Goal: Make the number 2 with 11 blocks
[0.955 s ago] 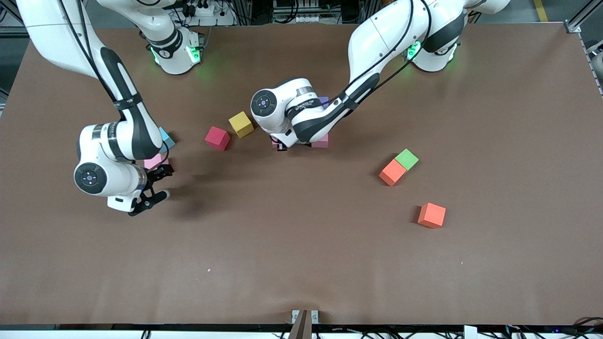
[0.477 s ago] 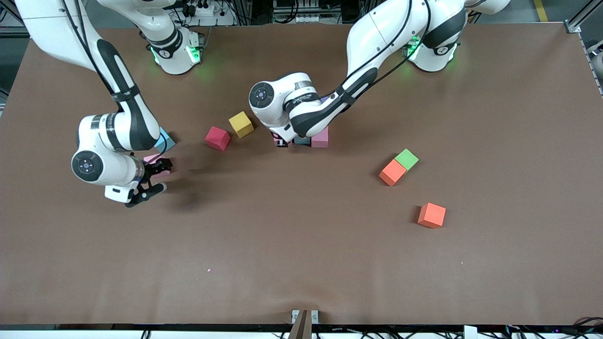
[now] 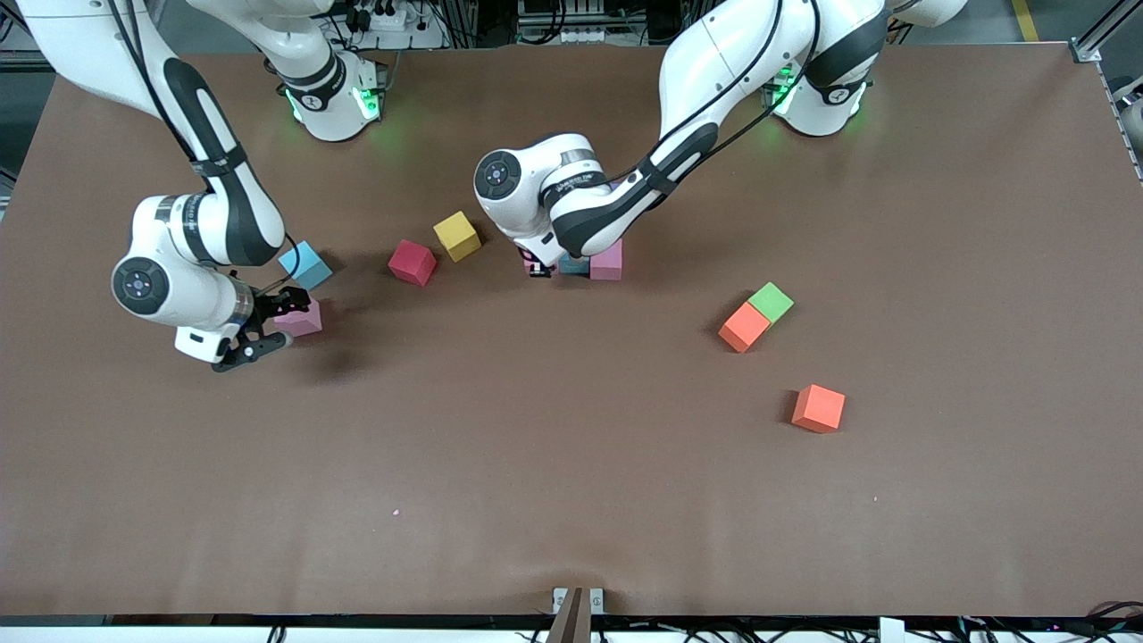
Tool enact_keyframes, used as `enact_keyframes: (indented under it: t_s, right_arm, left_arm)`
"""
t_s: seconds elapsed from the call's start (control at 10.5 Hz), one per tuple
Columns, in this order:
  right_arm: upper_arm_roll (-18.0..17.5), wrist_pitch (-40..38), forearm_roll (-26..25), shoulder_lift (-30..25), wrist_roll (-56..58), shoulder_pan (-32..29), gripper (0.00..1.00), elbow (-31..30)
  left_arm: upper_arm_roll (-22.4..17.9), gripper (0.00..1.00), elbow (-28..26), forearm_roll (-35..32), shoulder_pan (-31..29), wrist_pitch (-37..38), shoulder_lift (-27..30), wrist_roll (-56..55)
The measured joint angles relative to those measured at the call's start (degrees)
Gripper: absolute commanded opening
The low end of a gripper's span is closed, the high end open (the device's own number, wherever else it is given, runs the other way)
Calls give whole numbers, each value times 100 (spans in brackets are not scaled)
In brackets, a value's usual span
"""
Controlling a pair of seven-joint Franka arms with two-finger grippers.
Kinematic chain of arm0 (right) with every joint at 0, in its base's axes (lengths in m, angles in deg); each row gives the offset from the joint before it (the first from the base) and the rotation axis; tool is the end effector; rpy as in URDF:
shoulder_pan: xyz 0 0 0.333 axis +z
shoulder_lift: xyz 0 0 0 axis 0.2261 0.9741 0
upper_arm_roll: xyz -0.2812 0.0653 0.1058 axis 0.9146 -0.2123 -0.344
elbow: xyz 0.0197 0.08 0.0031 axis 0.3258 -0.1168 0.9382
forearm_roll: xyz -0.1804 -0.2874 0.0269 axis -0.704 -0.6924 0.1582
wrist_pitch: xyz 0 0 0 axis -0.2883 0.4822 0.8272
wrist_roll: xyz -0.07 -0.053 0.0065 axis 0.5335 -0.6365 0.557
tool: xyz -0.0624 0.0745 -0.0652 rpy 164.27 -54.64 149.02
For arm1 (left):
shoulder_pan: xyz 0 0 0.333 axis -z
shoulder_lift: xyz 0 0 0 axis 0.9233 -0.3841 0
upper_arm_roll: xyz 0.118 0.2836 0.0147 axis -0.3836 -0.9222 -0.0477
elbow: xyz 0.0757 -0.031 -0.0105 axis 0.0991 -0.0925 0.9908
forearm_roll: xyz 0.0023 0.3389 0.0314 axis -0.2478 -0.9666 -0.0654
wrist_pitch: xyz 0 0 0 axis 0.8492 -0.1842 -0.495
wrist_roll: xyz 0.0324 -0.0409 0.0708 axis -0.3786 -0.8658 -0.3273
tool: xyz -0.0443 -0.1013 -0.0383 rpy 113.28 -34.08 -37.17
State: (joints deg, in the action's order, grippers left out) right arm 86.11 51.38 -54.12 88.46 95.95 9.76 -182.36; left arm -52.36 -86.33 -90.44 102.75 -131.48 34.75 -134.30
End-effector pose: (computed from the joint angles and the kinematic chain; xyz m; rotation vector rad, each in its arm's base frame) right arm 0.4974 -0.0162 0.2452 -3.0475 -0.6019 0.3224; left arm 0.3639 -0.5542 0.2153 -2.1408 -2.0452 0.0110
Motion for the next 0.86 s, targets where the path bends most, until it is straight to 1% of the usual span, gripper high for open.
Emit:
enact_keyframes:
  t_s: [0.1,0.29,0.38,0.48,0.86]
  right_arm:
    - [-2,141,5,-1,-12,-34,100,-110]
    - [-2,170,62,-2,-13,-66,100,-134]
    - [-2,170,71,-2,-16,-66,100,-136]
    - [-4,170,74,-2,-23,-67,100,-136]
    - [-20,21,74,-38,-32,-67,100,-58]
  left_arm:
    - [-2,61,-1,-34,-13,-61,0,0]
    - [-4,88,-2,-39,-23,-165,6,0]
    - [-3,96,-2,-39,-23,-174,12,0]
    - [-3,100,-2,-40,-23,-176,16,0]
    - [-3,100,-9,-42,-14,-177,16,0]
